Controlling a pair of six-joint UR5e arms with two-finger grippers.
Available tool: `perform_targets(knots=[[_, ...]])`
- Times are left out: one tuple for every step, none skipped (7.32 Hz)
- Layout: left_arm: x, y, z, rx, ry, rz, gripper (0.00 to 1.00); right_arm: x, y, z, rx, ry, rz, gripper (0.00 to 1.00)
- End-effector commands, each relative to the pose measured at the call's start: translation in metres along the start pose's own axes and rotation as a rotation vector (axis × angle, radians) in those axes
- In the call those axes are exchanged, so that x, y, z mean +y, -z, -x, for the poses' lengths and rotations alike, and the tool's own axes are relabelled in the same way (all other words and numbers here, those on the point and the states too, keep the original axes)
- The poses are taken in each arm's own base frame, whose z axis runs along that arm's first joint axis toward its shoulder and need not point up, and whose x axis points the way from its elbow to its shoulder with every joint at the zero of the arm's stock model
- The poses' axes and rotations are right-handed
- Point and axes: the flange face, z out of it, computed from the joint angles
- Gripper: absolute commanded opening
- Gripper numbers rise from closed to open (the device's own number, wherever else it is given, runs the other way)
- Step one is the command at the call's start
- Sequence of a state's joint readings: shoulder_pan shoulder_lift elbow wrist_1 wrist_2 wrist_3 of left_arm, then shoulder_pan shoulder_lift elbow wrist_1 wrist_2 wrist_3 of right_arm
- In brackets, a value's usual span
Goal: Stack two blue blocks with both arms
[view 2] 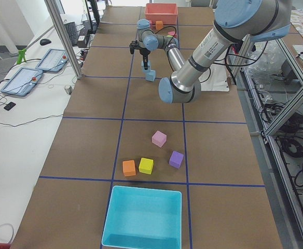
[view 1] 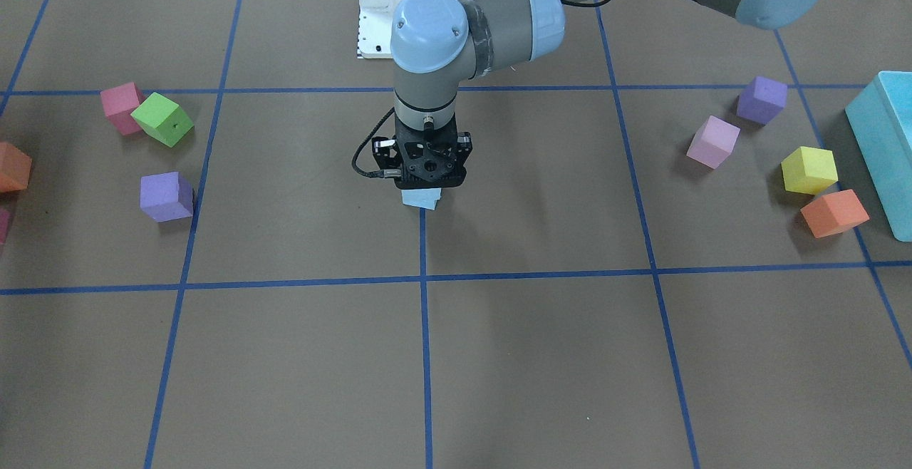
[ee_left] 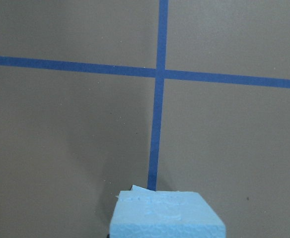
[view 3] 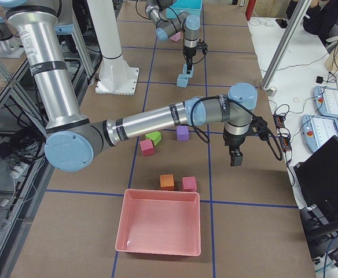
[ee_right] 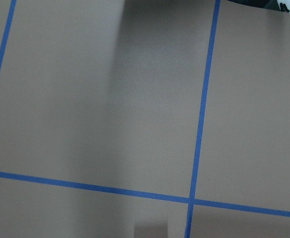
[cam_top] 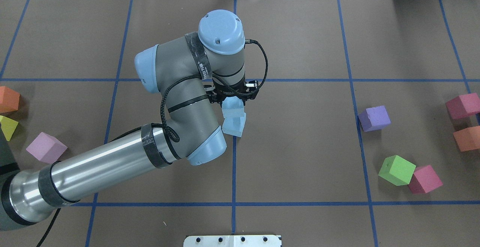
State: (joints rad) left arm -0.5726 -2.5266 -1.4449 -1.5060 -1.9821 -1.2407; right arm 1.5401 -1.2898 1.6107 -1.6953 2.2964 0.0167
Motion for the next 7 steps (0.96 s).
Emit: perform_targets(knots=[[0.000,0.000,0.001,0.000,-0.005,-0.001,0.64,-0.001,0.001,0.000,0.000,0.001,-0.001,1.00],[0.002,0.001,-0.001,0.003,-0.014,-0.003,0.64,-0.001,0.000,0.000,0.000,0.000,0.000,1.00],[0.012,-0.009,-0.005,-0.011,-0.027,-0.012,0.64,-0.001,0.000,0.000,-0.002,0.000,0.000,1.00],[0.021,-0.017,-0.008,-0.025,-0.041,-0.027,0.64,-0.001,-0.001,-0.001,0.000,-0.001,0.001,1.00],[0.022,-0.018,-0.006,-0.027,-0.040,-0.026,0.64,-0.001,-0.001,-0.001,0.000,-0.001,0.001,1.00],[0.022,-0.019,-0.004,-0.029,-0.040,-0.026,0.64,-0.001,-0.001,-0.001,0.000,-0.001,0.001,1.00],[0.022,-0.020,-0.002,-0.030,-0.039,-0.025,0.65,-0.001,-0.001,-0.001,0.000,-0.003,0.001,1.00]])
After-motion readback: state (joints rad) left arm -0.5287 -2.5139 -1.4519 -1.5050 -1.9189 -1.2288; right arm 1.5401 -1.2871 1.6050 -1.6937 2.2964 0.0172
